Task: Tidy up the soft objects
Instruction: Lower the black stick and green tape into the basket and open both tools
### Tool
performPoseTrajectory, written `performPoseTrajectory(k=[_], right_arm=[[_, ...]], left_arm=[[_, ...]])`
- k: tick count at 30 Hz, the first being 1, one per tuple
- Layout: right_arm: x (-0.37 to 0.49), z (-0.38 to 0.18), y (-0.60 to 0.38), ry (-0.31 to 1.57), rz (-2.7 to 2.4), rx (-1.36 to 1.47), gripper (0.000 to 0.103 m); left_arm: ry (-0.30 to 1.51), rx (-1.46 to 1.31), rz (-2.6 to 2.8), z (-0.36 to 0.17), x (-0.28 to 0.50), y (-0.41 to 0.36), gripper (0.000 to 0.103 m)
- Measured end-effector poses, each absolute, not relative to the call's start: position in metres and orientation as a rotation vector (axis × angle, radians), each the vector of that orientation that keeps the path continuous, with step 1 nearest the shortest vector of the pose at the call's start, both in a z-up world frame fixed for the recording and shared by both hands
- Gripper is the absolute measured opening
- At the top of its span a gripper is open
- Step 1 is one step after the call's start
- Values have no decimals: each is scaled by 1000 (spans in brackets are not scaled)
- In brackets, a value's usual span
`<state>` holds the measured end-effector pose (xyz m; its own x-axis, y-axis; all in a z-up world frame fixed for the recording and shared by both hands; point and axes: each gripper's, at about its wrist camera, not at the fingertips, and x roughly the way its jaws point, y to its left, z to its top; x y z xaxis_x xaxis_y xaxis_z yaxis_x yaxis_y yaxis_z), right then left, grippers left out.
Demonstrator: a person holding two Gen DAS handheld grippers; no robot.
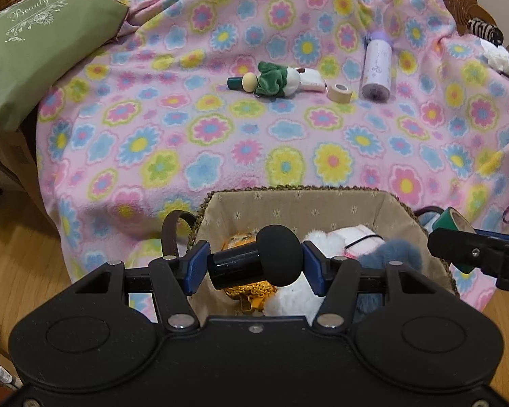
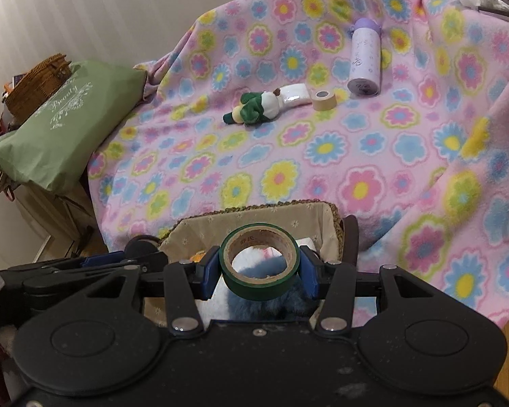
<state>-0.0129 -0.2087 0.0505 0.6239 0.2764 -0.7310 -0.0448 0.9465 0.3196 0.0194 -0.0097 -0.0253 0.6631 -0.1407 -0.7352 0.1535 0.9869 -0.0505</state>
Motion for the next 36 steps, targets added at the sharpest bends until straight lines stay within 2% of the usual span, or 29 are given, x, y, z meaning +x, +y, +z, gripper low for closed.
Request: performPoseTrajectory(k=[22, 23, 26, 36], right_arm=[[-8, 47, -204, 922, 206, 238, 49], [-8, 47, -204, 921, 206, 237, 49], [-8, 47, -205, 919, 205, 234, 51], [-9, 47, -206, 915, 204, 228, 56]], left_arm=[[851, 28, -157, -31, 22, -9, 56], [851, 29, -157, -31, 22, -9, 57], [838, 30, -153, -31, 21, -8, 69], [835, 35, -149, -29, 20, -8, 72]])
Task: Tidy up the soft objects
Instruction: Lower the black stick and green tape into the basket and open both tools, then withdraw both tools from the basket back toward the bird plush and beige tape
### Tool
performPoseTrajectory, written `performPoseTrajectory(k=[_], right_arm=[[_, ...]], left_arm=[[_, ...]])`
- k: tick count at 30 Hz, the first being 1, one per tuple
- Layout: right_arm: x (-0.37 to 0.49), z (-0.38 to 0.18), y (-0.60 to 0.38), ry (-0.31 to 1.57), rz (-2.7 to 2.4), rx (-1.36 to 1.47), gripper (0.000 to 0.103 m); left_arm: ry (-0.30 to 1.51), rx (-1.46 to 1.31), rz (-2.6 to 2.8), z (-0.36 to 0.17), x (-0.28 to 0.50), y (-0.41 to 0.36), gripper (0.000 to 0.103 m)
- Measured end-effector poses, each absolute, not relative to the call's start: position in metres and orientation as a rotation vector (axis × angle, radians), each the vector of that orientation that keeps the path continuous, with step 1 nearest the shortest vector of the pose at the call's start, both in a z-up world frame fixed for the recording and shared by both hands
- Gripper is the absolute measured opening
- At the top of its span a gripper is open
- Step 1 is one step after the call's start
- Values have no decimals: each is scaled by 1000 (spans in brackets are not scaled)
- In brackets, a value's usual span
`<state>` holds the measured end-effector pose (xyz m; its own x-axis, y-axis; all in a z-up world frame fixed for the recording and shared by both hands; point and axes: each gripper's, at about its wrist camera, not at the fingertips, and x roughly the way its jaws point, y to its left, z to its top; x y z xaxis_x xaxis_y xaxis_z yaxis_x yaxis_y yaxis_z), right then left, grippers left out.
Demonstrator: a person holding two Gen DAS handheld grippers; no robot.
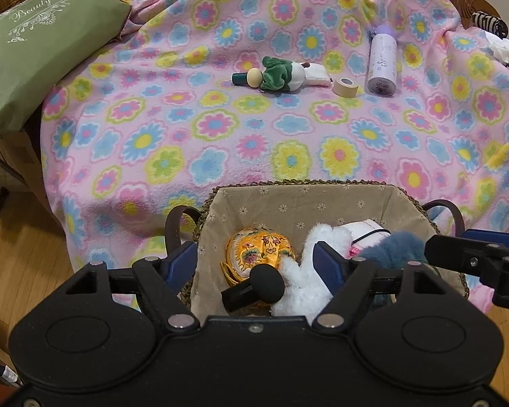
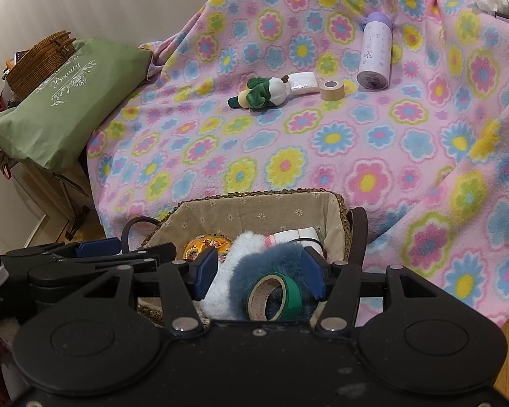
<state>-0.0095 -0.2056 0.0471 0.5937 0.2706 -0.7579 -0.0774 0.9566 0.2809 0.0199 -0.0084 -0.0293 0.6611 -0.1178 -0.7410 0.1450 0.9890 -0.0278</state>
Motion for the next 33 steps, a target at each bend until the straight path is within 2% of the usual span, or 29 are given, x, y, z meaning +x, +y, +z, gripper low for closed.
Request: performPoseTrajectory(k=[33], right_arm=[[-8, 48, -206, 910, 197, 216, 62]], left_arm=[[846, 30, -138, -31, 21, -9, 74]])
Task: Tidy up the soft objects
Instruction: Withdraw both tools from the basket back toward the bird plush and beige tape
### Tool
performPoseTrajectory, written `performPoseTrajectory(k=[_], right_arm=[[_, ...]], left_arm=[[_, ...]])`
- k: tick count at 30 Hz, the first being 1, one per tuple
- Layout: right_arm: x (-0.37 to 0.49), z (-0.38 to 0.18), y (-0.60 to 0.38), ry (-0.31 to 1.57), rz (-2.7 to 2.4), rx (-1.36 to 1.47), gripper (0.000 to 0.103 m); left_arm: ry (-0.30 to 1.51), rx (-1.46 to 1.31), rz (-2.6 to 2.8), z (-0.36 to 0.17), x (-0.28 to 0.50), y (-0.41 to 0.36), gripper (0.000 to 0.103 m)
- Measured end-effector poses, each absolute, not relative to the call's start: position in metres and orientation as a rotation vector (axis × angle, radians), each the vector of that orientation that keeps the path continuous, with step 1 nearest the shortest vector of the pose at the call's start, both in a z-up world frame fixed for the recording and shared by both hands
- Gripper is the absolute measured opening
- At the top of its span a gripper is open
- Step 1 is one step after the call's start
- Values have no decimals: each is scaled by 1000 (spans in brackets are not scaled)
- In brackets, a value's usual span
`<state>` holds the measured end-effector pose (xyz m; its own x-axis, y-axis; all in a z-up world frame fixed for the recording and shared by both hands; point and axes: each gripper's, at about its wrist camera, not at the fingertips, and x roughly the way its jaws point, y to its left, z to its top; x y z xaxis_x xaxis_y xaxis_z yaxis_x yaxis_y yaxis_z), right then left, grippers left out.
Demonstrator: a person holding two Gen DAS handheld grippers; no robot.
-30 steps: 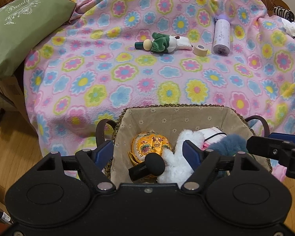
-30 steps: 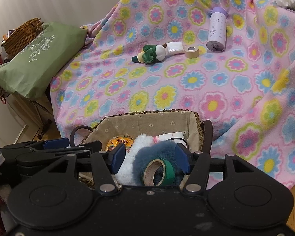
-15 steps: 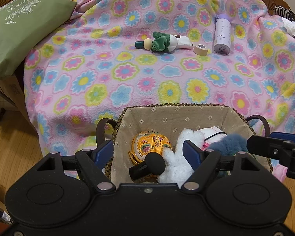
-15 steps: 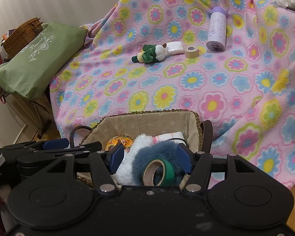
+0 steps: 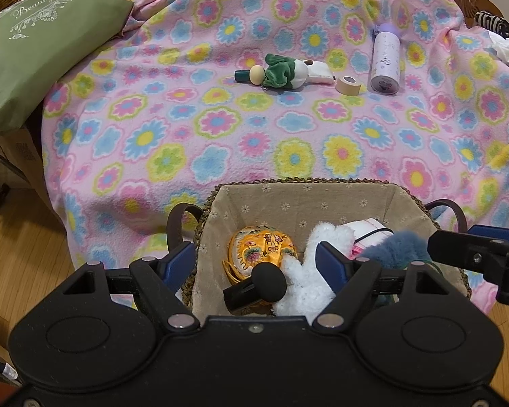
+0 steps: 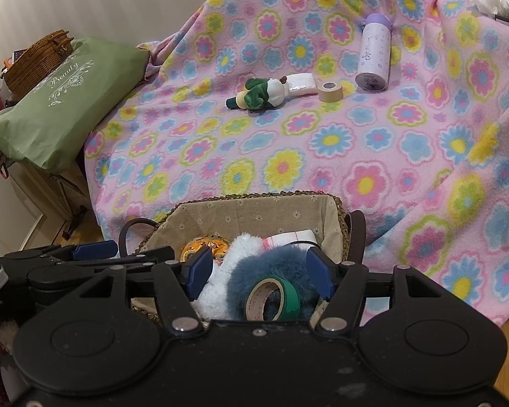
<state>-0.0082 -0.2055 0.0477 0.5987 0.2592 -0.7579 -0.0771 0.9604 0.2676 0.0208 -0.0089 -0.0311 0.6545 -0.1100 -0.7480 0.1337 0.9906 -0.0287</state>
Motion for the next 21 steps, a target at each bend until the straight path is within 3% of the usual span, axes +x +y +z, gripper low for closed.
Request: performPoseTrajectory(k=[21], right_arm=[[4, 60, -207, 849, 163, 138, 67]], left_arm=[[825, 30, -122, -25, 29, -5, 74]])
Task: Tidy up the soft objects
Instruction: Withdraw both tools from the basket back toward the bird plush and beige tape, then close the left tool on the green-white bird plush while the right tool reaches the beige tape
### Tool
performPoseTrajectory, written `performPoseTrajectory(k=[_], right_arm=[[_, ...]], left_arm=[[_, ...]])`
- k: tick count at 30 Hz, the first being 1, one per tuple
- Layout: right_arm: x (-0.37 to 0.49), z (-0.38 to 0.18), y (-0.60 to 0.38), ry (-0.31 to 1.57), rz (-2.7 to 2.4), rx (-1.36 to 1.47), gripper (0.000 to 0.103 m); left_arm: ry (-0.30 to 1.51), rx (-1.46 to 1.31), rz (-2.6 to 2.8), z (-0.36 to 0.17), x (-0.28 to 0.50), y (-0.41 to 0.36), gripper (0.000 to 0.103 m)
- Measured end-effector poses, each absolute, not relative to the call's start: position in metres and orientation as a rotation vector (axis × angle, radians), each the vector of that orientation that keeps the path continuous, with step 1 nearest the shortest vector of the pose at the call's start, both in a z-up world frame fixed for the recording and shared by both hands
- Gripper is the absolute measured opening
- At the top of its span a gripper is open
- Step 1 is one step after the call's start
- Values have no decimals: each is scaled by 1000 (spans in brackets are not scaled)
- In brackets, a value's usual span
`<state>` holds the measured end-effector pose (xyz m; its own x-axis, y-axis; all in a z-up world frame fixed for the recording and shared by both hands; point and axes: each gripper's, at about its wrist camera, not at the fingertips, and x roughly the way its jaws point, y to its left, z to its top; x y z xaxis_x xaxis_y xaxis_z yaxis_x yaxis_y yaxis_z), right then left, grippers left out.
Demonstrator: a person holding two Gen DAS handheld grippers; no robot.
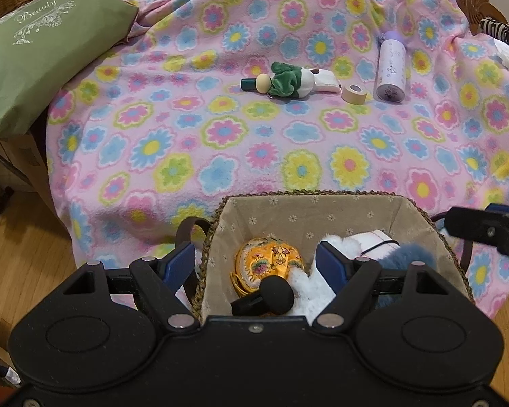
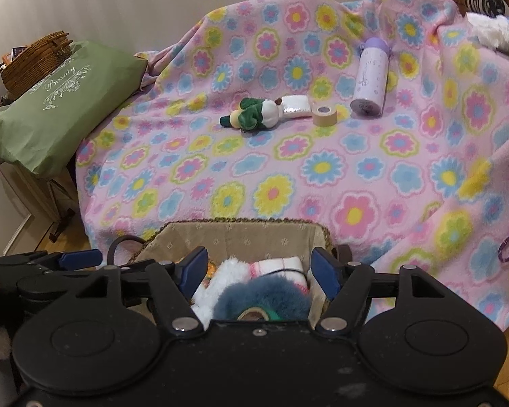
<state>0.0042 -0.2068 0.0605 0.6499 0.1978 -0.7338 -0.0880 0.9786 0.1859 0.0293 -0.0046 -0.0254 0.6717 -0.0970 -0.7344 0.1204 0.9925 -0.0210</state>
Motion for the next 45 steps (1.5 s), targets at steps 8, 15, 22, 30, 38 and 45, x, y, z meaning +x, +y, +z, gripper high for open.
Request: performPoseTrajectory(k=[8, 15, 22, 30, 38, 45], right_arm=[[18, 64, -210, 832, 130, 110, 68], [28, 62, -209, 839, 124, 95, 69], [40, 58, -207, 850, 119, 81, 70], [73, 54, -212, 842, 87, 55, 72], [115, 43, -219, 836, 57, 33, 72], [159, 29, -224, 813, 53, 11, 73]], left_arm=[[804, 58, -113, -21, 37, -5, 75], [792, 69, -104, -19, 46, -6, 75], [779, 94, -95, -17, 61, -6, 76], [773, 107, -79, -15, 96, -5, 77], [761, 134, -81, -16, 134, -10, 77], [722, 154, -113, -21, 168, -20, 77]])
